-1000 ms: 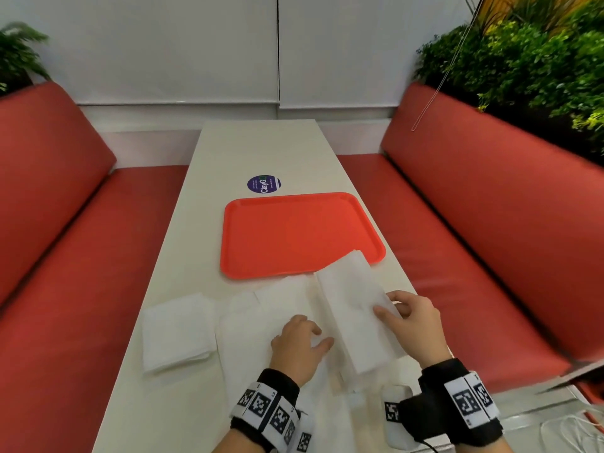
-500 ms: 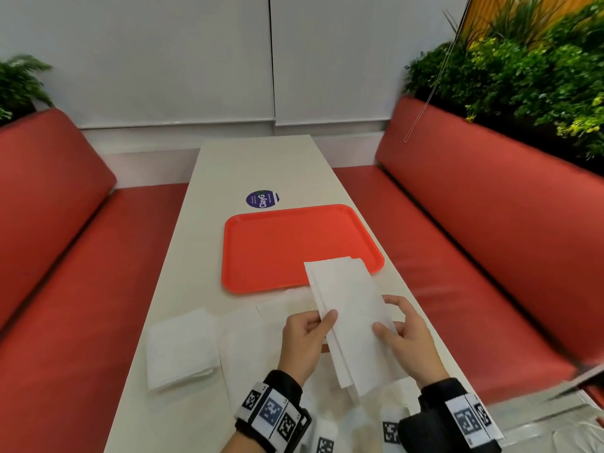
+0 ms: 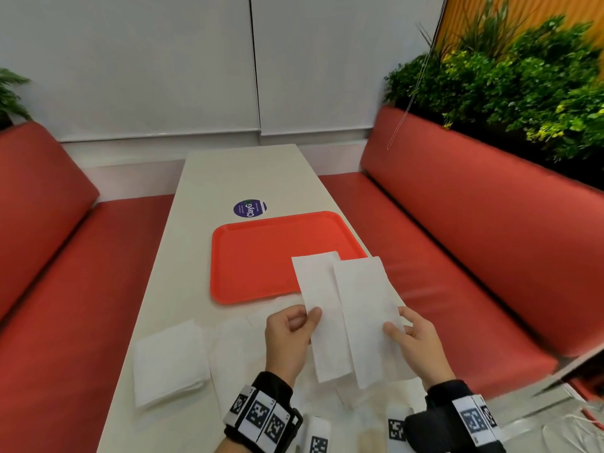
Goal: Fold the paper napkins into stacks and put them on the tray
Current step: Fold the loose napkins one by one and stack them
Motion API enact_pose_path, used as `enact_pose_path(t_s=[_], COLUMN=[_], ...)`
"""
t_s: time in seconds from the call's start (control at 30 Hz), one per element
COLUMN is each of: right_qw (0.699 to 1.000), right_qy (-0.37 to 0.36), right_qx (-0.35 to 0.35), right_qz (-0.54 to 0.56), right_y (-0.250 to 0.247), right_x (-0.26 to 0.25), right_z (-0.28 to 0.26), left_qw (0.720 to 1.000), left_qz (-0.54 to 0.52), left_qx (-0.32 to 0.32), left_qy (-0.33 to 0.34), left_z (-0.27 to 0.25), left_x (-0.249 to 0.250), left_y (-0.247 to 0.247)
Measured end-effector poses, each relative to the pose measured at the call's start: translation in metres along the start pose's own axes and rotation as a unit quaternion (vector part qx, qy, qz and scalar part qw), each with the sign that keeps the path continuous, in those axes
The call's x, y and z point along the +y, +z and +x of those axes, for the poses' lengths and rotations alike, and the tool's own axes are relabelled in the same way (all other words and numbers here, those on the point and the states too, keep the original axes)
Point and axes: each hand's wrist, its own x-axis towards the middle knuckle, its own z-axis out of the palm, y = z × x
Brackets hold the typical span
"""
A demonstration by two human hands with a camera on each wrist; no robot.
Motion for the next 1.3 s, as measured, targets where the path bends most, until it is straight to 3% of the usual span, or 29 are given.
enact_pose_path(t_s=[0.13,0.3,0.4,0.5,0.57,0.7,1.0,1.3], right_qw=[0.998,0.975,0.971,0.986,0.985,0.966,0.961,0.932], right_qy=[0.028,0.085,0.058,-0.041,-0.089,-0.028,-0.100,-0.149], right_qx=[0.004,-0.086,-0.092,-0.082,-0.123,-0.255,-0.208,-0.225], right_qz=[-0.056,-0.185,-0.214,-0.141,-0.077,0.022,0.151,0.244], right_y=[0.001,0.010,0.008,0.015,0.031,0.069,0.099,0.093], right_x=[0.019,0.033,0.008,-0.047,-0.084,-0.124,-0.095,-0.096], right_z=[0.008,0.012,0.019,0.029,0.032,0.034,0.023,0.020], left_qw=[0.999,0.997,0.995,0.995,0.995,0.995,0.997,0.989], left_qz=[0.006,0.008,-0.020,-0.049,-0.069,-0.085,0.009,0.033], left_qx=[0.019,0.053,0.072,0.053,0.034,0.013,0.052,0.050], left_qy=[0.036,0.061,0.071,0.070,0.067,0.059,0.057,0.137], left_z=[0.004,0.011,0.013,0.014,0.015,0.013,-0.002,-0.012], left_x=[0.006,0.021,0.037,0.059,0.071,0.086,0.080,0.085], left_y=[-0.014,-0.034,-0.046,-0.054,-0.055,-0.051,-0.065,-0.072])
